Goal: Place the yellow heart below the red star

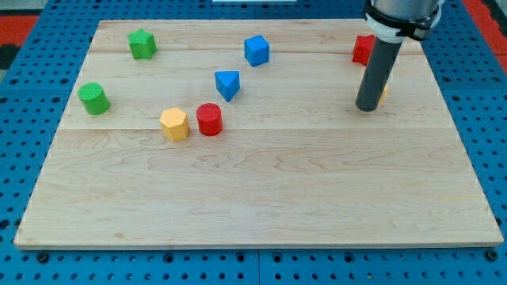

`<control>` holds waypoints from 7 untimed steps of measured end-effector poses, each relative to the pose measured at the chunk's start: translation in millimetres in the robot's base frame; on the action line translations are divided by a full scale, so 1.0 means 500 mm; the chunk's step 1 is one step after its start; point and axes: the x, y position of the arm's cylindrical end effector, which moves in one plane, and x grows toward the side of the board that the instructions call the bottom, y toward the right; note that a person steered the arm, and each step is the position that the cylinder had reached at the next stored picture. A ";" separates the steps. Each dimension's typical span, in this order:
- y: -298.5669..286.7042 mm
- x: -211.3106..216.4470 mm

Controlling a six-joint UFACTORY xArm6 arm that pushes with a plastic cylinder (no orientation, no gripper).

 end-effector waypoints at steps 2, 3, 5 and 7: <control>0.000 -0.006; 0.000 -0.007; -0.003 -0.013; -0.101 -0.043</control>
